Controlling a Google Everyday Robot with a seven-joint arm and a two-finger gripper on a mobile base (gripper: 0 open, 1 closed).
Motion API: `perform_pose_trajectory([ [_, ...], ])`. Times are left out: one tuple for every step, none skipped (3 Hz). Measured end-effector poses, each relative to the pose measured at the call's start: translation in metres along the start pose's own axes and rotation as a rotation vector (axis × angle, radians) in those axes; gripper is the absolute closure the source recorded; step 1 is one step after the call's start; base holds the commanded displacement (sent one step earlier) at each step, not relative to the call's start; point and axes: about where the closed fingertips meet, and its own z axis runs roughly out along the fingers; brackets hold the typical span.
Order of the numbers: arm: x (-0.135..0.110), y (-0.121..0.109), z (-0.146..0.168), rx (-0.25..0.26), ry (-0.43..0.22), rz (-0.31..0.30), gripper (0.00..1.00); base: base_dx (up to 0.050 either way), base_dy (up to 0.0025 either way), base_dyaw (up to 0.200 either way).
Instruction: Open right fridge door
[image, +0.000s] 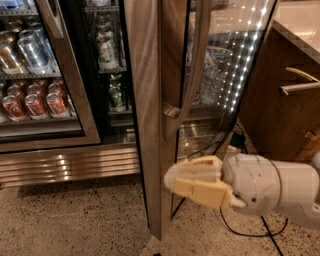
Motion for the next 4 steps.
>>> perform_pose_trajectory([
  [-0.0048,0.0896,-0.0091,-0.033,-0.023,-0.037,1.0,0.0,0.0,0.0],
  [-0.0048,0.0896,-0.0091,-0.033,-0.023,-0.037,1.0,-0.049,-0.00001,0.0],
  [-0.0048,0.0896,-0.0091,-0.033,-0.023,-0.037,1.0,-0.047,-0.00003,0.0],
  [-0.0048,0.0896,-0.0091,-0.033,-0.023,-0.037,1.0,0.0,0.0,0.0],
])
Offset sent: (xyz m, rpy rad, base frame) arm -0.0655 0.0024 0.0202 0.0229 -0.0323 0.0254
